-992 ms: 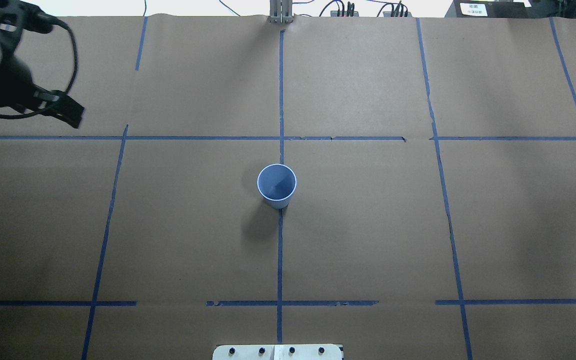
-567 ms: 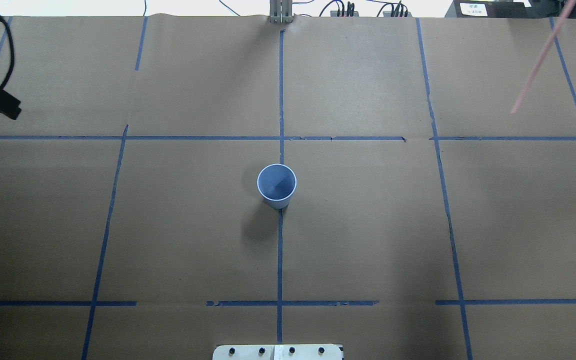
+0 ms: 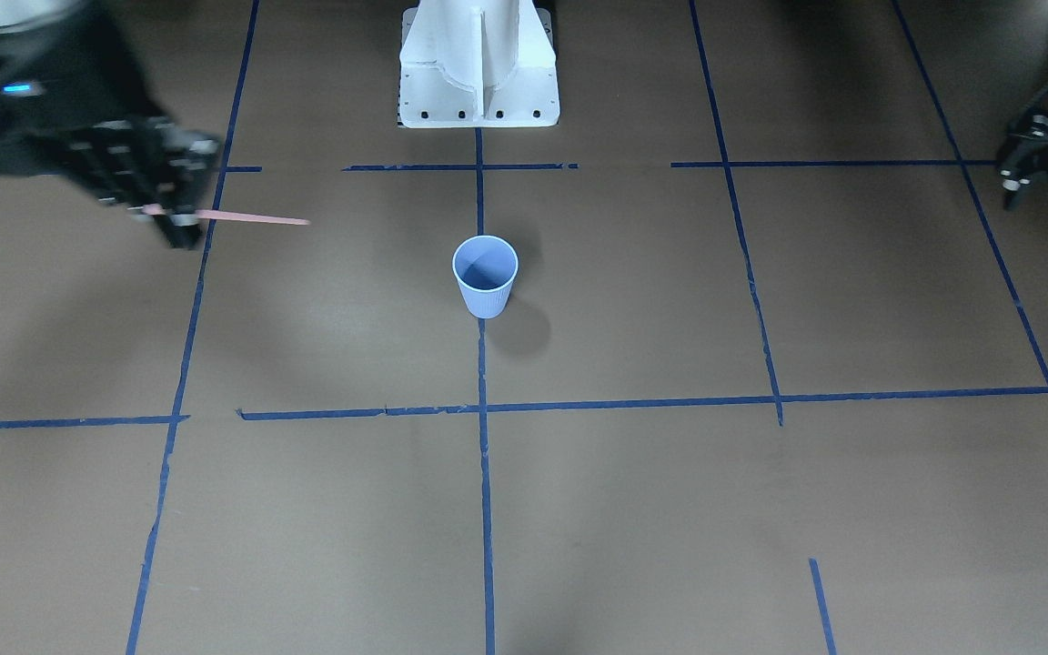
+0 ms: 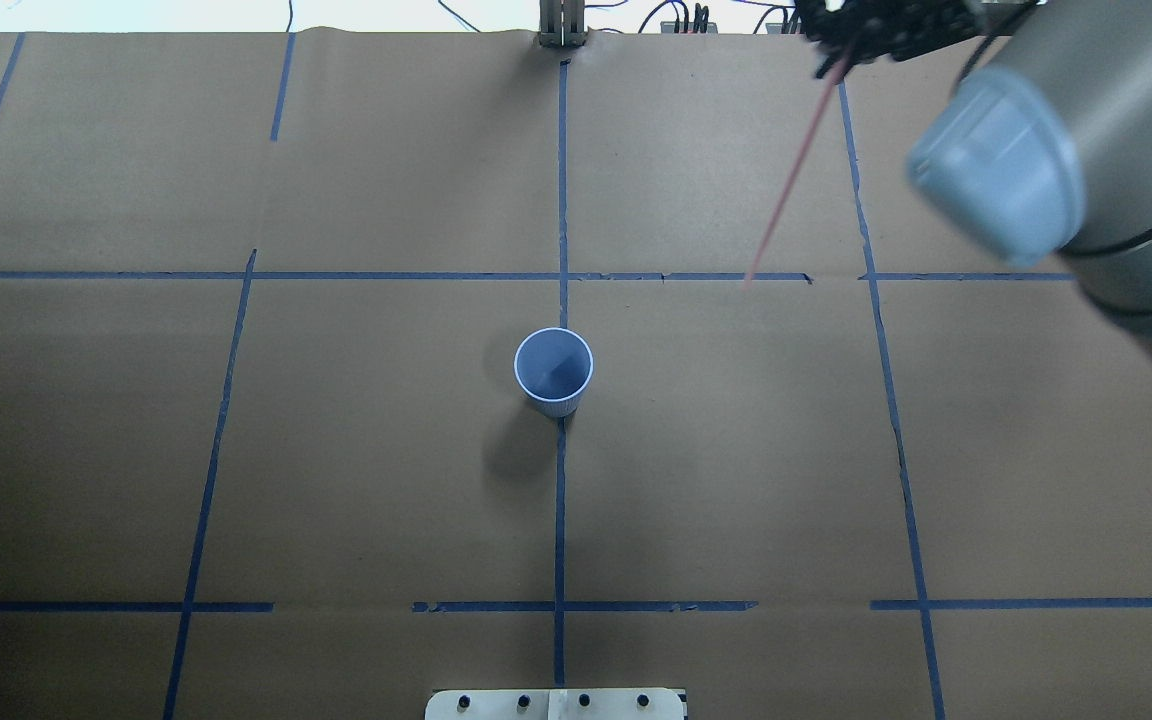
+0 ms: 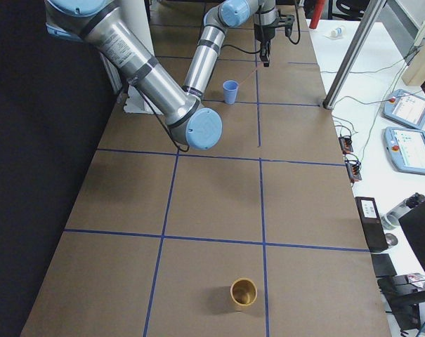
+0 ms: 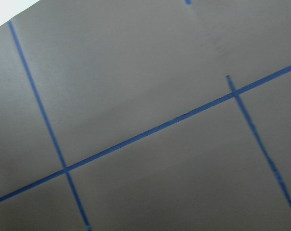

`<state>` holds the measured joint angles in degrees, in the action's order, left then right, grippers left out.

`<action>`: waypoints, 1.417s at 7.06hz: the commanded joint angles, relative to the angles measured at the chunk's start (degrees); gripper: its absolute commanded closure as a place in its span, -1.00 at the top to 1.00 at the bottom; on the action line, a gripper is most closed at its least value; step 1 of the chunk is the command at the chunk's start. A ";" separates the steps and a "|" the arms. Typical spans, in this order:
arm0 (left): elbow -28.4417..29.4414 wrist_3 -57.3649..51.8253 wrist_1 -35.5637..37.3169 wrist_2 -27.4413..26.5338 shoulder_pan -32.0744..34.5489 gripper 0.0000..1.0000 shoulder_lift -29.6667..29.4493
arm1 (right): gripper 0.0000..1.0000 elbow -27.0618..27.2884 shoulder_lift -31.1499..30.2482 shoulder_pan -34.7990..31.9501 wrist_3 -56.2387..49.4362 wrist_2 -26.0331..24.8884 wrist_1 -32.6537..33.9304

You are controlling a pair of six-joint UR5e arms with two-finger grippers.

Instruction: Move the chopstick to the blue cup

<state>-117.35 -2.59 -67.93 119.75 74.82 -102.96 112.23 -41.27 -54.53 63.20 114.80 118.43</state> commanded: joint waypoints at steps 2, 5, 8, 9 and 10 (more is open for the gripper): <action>6.25 -9.36 -0.44 1.89 5.33 1.00 -0.05 | -1.00 -1.39 6.45 16.50 7.46 -20.86 -0.83; 6.69 -9.37 -0.44 1.89 5.51 1.00 -0.05 | -1.00 -11.31 9.62 20.42 8.77 -25.41 -7.50; 7.05 -9.37 -0.53 1.98 5.51 1.00 -0.05 | -0.96 -12.38 9.28 24.10 9.04 -27.52 -7.78; 7.13 -9.37 -0.53 1.89 5.51 1.00 -0.05 | -0.51 -12.99 9.36 24.46 9.04 -27.44 -8.65; 7.05 -9.37 -0.53 1.89 5.51 1.00 -0.05 | 0.98 -12.65 8.49 24.47 9.22 -27.61 -8.74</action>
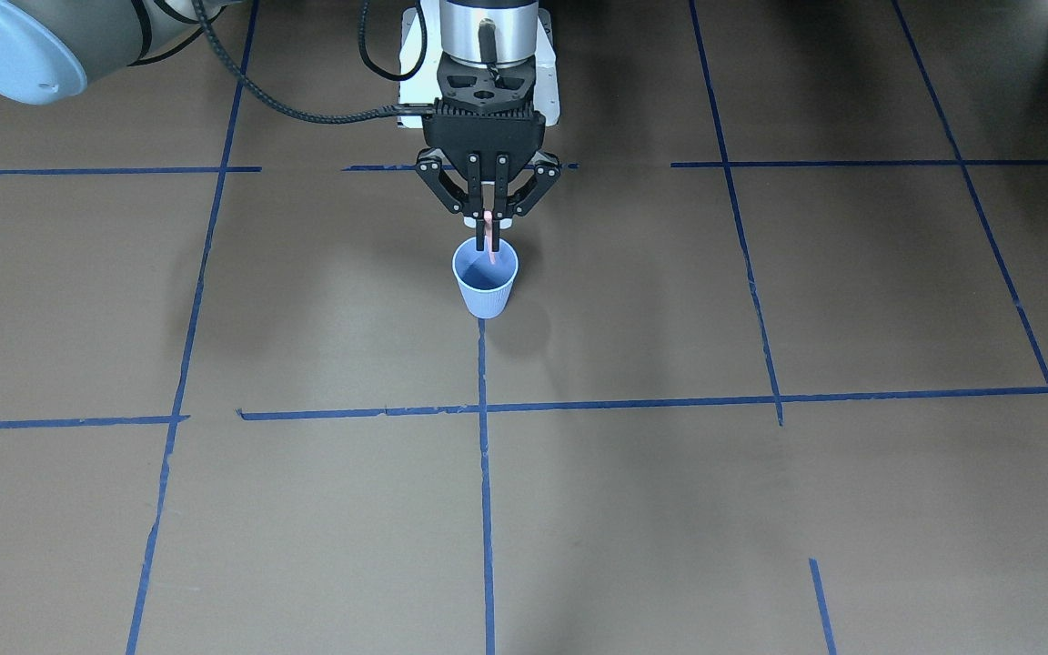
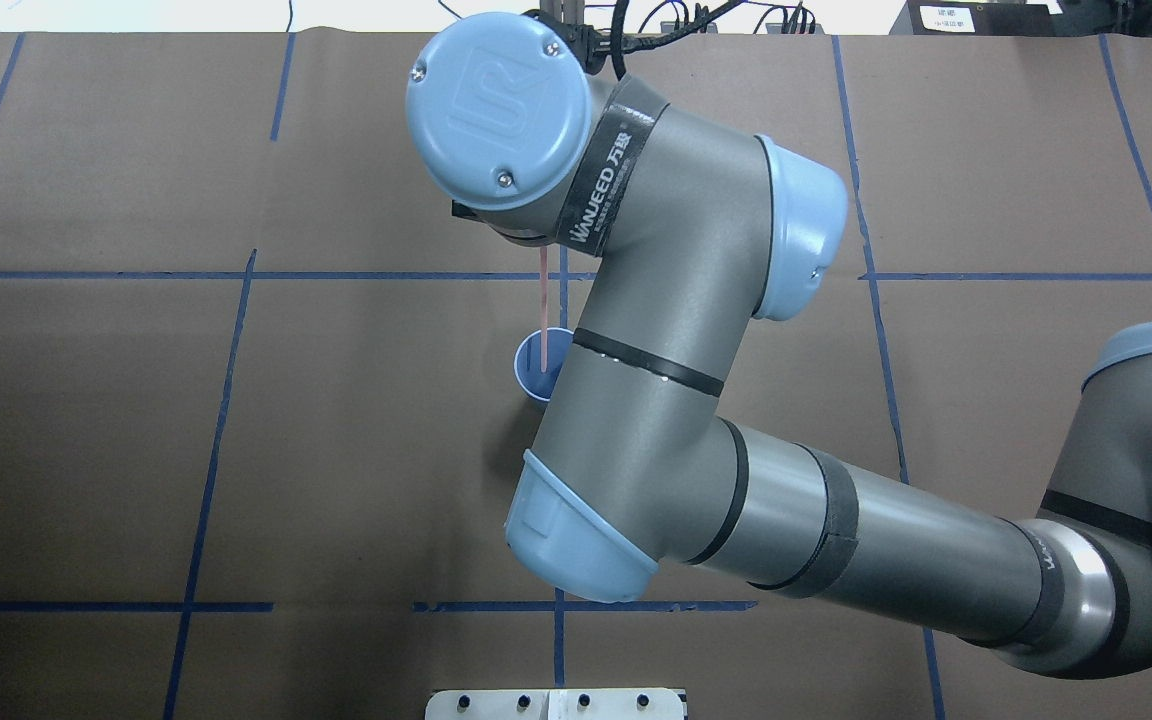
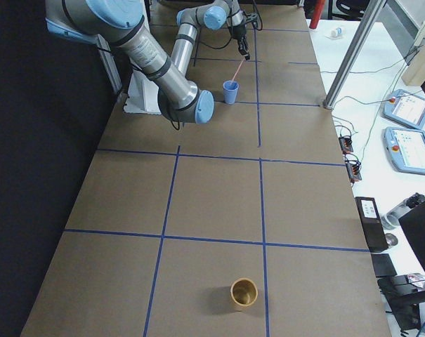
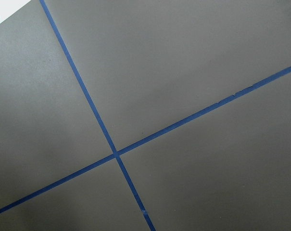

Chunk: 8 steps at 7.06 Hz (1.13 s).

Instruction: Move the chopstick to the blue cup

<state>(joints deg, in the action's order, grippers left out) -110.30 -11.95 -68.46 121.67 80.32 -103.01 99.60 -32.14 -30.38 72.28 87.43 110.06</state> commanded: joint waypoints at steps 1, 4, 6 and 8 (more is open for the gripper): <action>0.08 0.09 0.00 -0.03 0.02 1.00 0.00 | 1.00 0.41 -0.38 0.32 0.06 -0.33 -0.37; 2.08 0.35 0.08 0.85 1.32 1.00 -0.09 | 1.00 11.59 -9.71 -6.75 -3.00 9.61 0.33; 7.27 0.00 -0.09 8.48 3.52 1.00 0.00 | 1.00 25.25 -25.10 -20.88 -15.00 27.16 0.33; 9.03 -1.13 -0.09 8.59 4.32 1.00 0.78 | 1.00 28.17 -36.35 -30.40 -32.45 35.68 -0.19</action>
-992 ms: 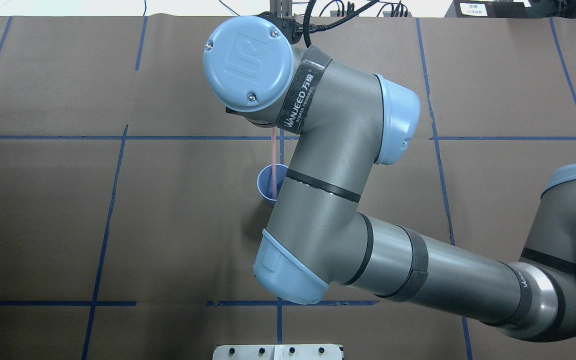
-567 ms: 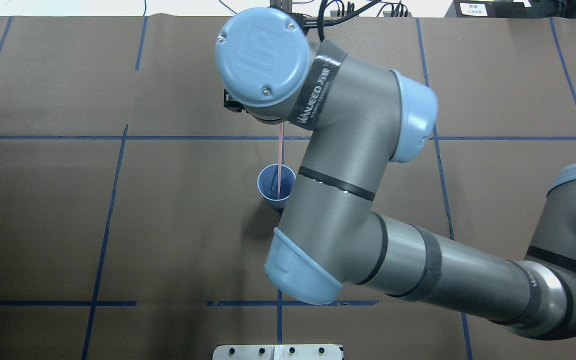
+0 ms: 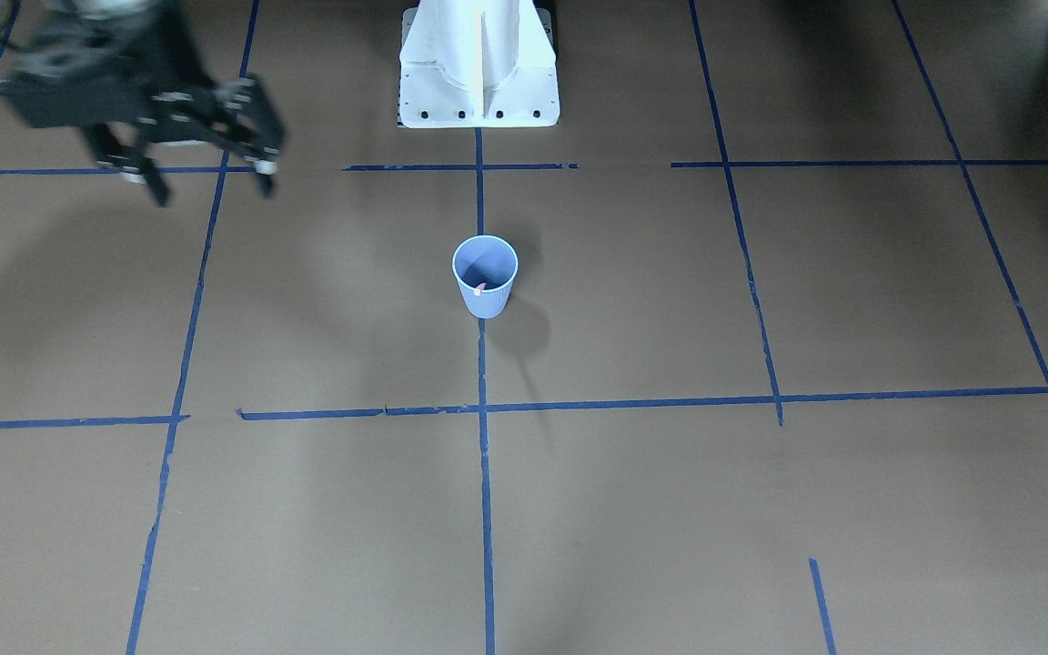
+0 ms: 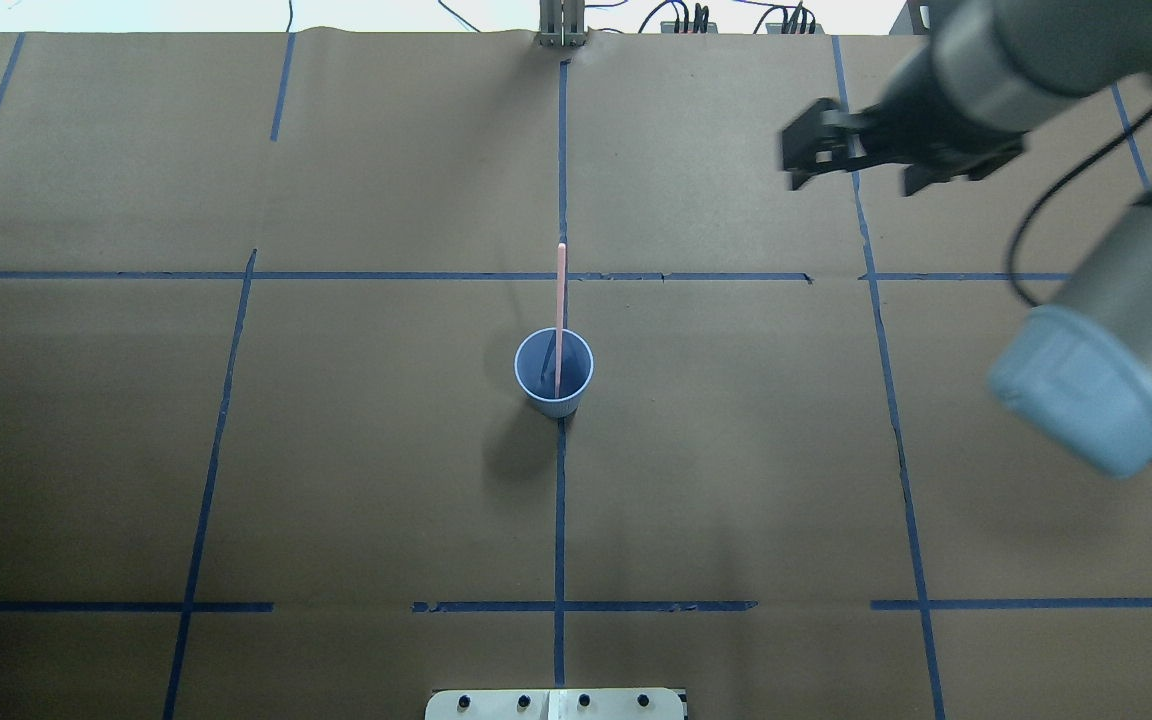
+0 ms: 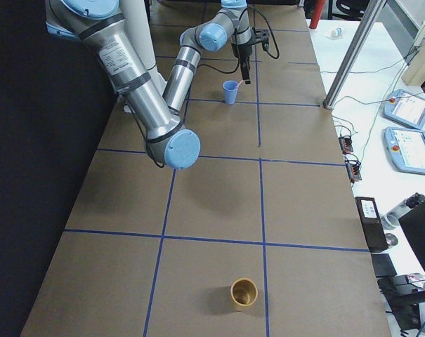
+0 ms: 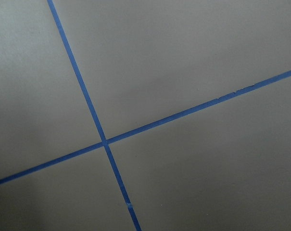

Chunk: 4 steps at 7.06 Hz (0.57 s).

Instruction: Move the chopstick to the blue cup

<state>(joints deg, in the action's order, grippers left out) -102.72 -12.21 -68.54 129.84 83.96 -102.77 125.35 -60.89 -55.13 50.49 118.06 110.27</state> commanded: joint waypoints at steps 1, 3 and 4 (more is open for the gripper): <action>3.73 -3.58 -0.36 0.59 1.90 1.00 0.90 | 1.00 1.14 -13.15 -11.86 -23.21 7.42 -0.41; 4.02 -3.61 -1.77 0.59 2.00 1.00 1.96 | 1.00 -9.19 -22.22 -27.94 -50.70 18.04 -0.94; 4.45 -3.61 -1.77 0.59 2.00 1.00 2.05 | 1.00 -13.94 -25.22 -32.36 -60.41 18.17 -1.20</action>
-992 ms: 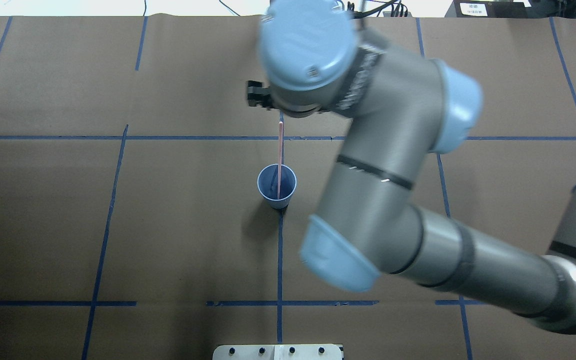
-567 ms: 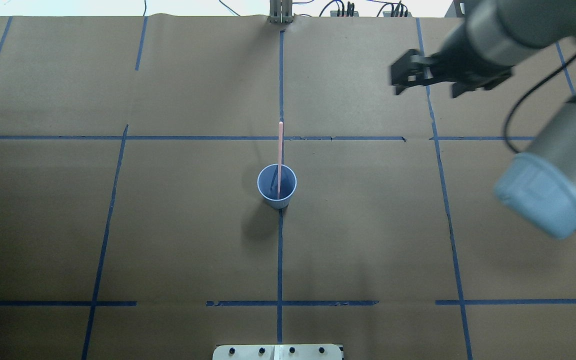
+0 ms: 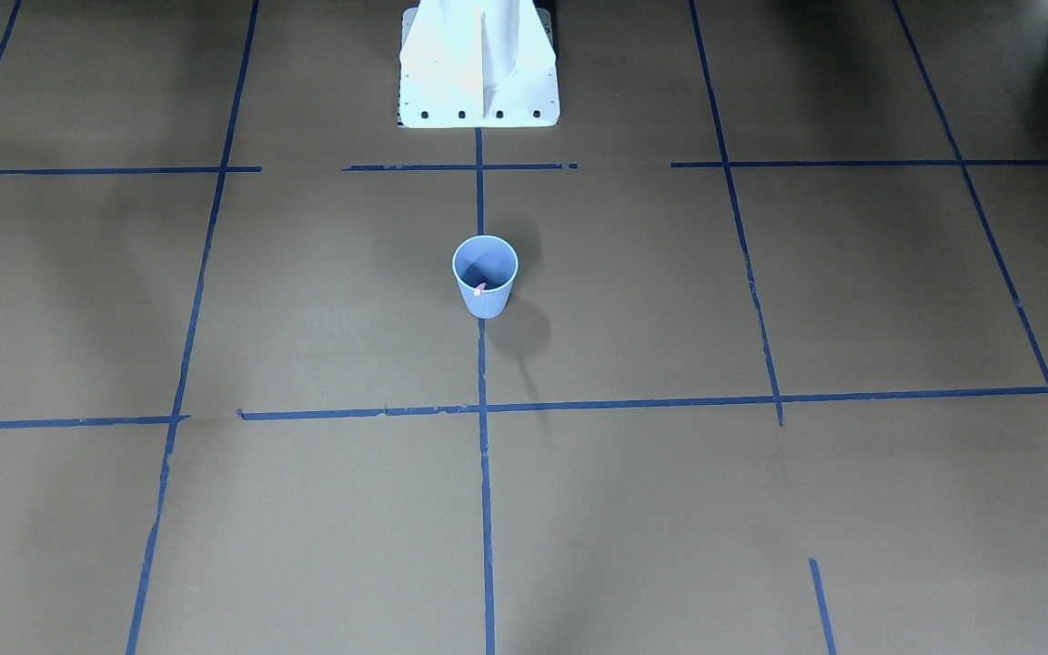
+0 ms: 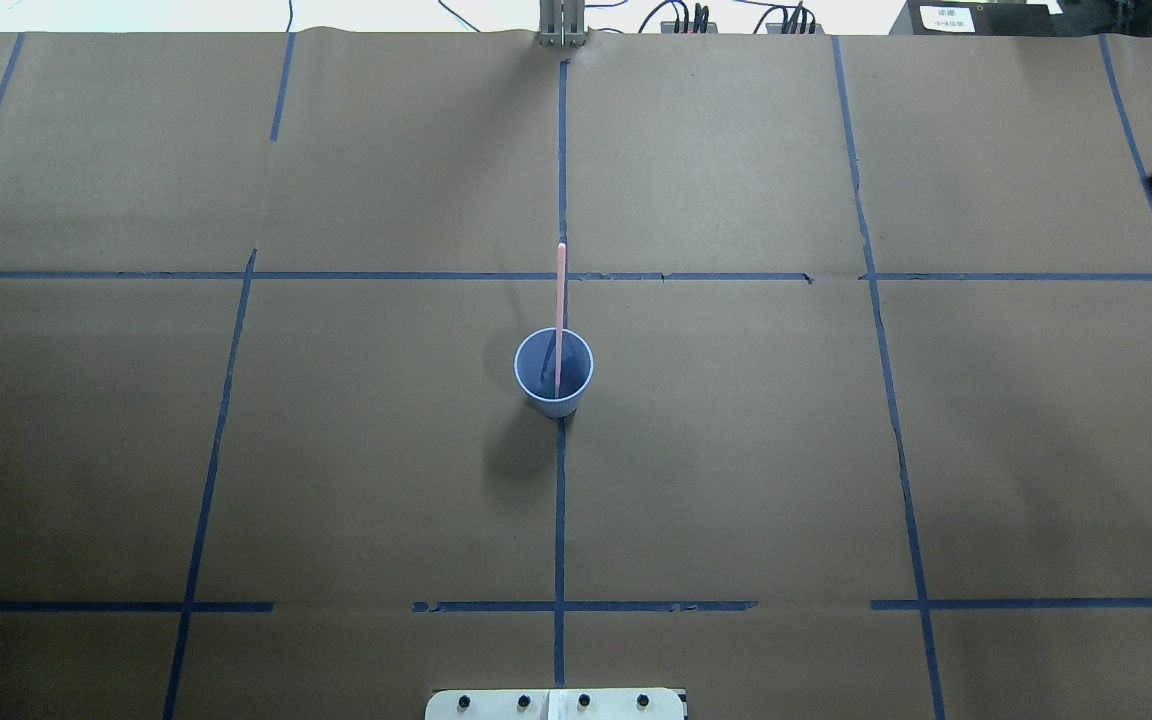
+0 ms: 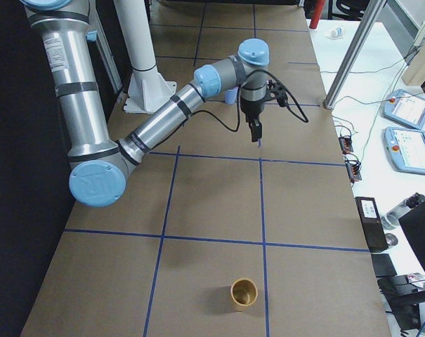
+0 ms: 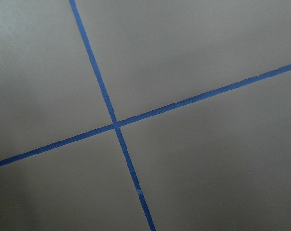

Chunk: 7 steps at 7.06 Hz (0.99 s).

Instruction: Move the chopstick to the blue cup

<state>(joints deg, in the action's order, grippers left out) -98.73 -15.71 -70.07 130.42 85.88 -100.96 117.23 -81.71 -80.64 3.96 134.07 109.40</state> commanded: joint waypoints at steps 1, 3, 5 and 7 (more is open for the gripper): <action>0.73 -0.20 -0.24 0.01 -0.01 1.00 0.24 | 1.00 -10.83 -5.99 -7.95 -15.63 1.47 -1.54; 2.65 -0.20 -3.11 -0.08 0.60 1.00 1.11 | 1.00 -20.42 -4.59 -8.04 -15.74 1.46 -8.64; 6.42 -0.11 -8.39 0.01 1.39 1.00 3.83 | 1.00 -22.31 -8.97 -8.22 -13.30 2.59 -17.60; 9.25 -0.28 -8.68 0.89 3.06 1.00 4.02 | 1.00 -22.13 -12.32 -8.31 -4.01 5.83 -23.67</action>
<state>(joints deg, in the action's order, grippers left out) -91.04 -15.91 -78.25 130.94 88.06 -97.19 95.12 -91.84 -88.86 -5.49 137.66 89.77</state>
